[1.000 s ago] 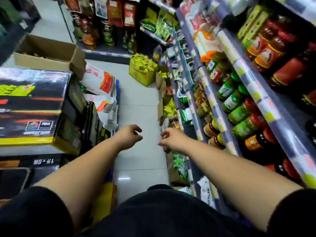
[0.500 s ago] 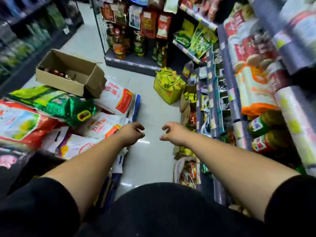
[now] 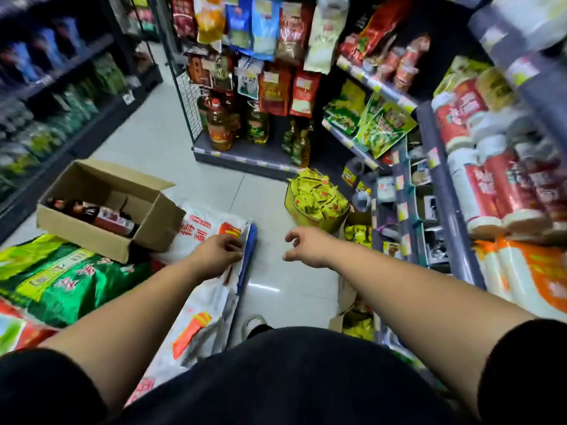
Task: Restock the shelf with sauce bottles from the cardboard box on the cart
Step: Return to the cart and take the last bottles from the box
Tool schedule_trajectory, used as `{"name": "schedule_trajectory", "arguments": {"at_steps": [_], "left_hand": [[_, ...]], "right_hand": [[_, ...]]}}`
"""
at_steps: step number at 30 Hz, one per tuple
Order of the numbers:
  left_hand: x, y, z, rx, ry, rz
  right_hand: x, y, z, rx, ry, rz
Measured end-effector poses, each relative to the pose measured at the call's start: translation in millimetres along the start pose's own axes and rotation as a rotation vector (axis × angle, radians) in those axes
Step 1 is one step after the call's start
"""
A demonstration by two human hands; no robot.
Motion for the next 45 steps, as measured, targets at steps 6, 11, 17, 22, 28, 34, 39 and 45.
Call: {"name": "schedule_trajectory", "arguments": {"at_steps": [6,11,17,22,28,34,39,45], "left_hand": [[-64.1,-61.4,-167.6,-0.009,-0.098,-0.015],[-69.0,-74.3,-195.0,-0.025,-0.092,0.012],[-60.2,-114.6,-244.2,-0.262,-0.244,0.117],[-42.5,-136.8,-252.9,-0.489,-0.407,0.282],[-13.0,-154.9,-224.8,-0.739,-0.495,0.491],[41.8,-181.3,-175.2,-0.982,-0.651,0.631],[77.1,-201.1,-147.9,-1.089,-0.719,0.702],[108.7,-201.0,-136.5,-1.198,-0.769,0.812]], "right_hand": [[-4.5,-111.9,-155.2,0.073,0.027,0.037],[-2.8,-119.9,-187.9,0.108,-0.025,0.088],[42.4,-166.3,-309.8,0.218,-0.242,0.219],[105.5,-199.5,-384.9,0.329,-0.472,0.343],[205.8,-169.4,-421.4,0.458,-0.709,0.417],[307.6,-106.2,-416.1,0.591,-0.871,0.459],[368.5,-60.8,-420.5,0.650,-0.900,0.457],[402.5,-14.9,-449.2,0.722,-0.780,0.405]]}}
Point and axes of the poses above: each hand's wrist, its own z-axis away from the middle knuckle, its own y-axis out of the palm, x = y × z, the point moved 4 cm from there along -z, towards the middle knuckle, and after that the axes turned 7 degrees about z, right-handed, at the moved point
